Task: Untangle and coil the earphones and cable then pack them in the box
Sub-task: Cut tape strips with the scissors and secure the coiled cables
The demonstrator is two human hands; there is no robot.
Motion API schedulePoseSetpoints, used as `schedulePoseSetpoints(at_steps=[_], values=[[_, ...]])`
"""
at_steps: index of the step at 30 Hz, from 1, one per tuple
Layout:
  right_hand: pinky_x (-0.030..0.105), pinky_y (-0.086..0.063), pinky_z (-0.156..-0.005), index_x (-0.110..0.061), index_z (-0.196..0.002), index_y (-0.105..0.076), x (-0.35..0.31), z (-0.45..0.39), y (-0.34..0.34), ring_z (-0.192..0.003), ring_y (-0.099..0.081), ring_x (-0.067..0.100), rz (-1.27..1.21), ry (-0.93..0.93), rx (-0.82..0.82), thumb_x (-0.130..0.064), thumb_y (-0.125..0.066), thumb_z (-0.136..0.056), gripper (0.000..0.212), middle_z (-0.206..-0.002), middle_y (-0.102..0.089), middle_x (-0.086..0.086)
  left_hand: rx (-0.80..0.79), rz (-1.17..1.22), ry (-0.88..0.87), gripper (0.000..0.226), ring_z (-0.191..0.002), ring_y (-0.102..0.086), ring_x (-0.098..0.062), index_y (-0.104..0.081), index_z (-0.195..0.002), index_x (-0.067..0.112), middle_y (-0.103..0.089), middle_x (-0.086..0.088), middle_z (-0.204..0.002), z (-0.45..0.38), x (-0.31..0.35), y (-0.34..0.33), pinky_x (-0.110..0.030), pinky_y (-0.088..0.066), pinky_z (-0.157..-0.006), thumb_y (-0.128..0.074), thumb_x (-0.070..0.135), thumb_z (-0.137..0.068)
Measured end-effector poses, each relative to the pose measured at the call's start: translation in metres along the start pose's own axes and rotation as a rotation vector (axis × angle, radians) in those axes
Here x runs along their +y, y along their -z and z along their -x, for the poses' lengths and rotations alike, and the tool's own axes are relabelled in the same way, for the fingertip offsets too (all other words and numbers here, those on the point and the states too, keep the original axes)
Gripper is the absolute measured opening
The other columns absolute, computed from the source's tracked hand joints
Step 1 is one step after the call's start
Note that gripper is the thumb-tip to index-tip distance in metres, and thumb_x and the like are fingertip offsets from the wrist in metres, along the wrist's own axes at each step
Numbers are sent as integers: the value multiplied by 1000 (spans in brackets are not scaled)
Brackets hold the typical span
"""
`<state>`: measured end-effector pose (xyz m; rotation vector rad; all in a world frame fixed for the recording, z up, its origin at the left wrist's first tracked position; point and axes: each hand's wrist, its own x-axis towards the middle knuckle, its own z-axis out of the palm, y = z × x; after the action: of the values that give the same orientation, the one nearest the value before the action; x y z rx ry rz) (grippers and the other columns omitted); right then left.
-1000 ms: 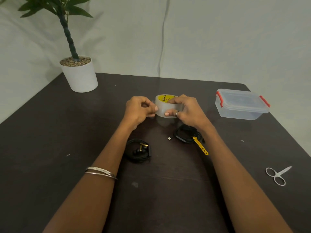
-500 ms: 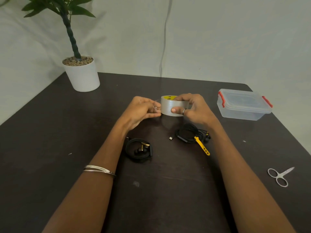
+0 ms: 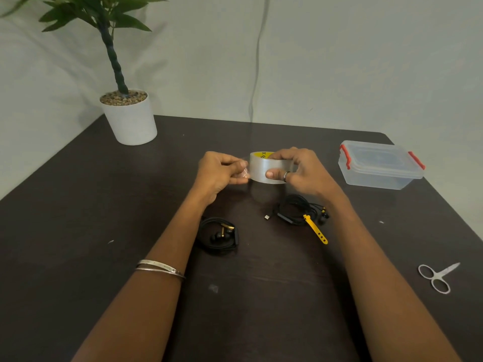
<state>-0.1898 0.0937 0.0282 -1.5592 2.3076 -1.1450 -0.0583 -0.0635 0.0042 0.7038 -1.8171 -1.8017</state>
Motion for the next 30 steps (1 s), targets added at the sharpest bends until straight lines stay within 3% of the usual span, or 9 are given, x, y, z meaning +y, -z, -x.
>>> schedulePoseSetpoints(at_steps=[3,6,10,19,23,27,30], values=[[41,-44,-86,-33,-97,-68,1,2,3,-90,-55,21,-12,5,-5,-31,-76,-78,20,-92,-64,-1,-14,64,34,23,-73,-72,-22,-66,-107,-4,-70,-17,-92,3,4,3,-31,-60,-63,-67,2,-85],[33,-46,-82,-21,-98,-71,-1,4,5,-92,-58,19,-116,3,10,-21,-73,-83,15,-93,-67,-5,-34,84,48,17,-74,-72,-27,-67,-97,-6,-72,-21,-86,5,9,6,-32,-61,-63,-70,2,-83],[23,-49,-74,-11,-100,-70,-4,4,6,-86,-63,13,-288,-20,28,-16,-66,-87,15,-96,-71,3,-87,155,90,7,-73,-73,-25,-67,-85,-1,-73,-16,-79,8,14,7,-31,-61,-62,-70,4,-82],[14,-46,-62,-9,-97,-69,-8,4,8,-72,-61,3,-410,-52,41,-4,-62,-90,11,-84,-66,1,-101,56,-7,11,-68,-71,-19,-69,-91,-4,-71,-13,-78,8,18,11,-26,-59,-64,-70,-3,-80],[16,-48,-63,-10,-96,-70,-7,3,8,-73,-61,6,-416,-69,58,-5,-63,-89,11,-84,-67,1,-166,88,41,17,-72,-72,-24,-69,-99,-1,-72,-17,-82,10,19,17,-29,-60,-69,-67,-4,-82],[18,-48,-63,-9,-95,-70,-8,3,7,-72,-61,7,-398,-72,73,-6,-63,-89,10,-83,-66,1,-161,22,13,18,-66,-71,-24,-70,-98,0,-71,-18,-76,11,22,16,-27,-60,-62,-70,-4,-80],[35,-51,-76,-23,-95,-71,-4,0,1,-81,-62,13,-312,-62,86,-24,-65,-86,11,-88,-68,-2,-49,-125,-52,10,-56,-67,-22,-71,-90,4,-68,-20,-72,8,21,9,-26,-58,-55,-68,-3,-83]])
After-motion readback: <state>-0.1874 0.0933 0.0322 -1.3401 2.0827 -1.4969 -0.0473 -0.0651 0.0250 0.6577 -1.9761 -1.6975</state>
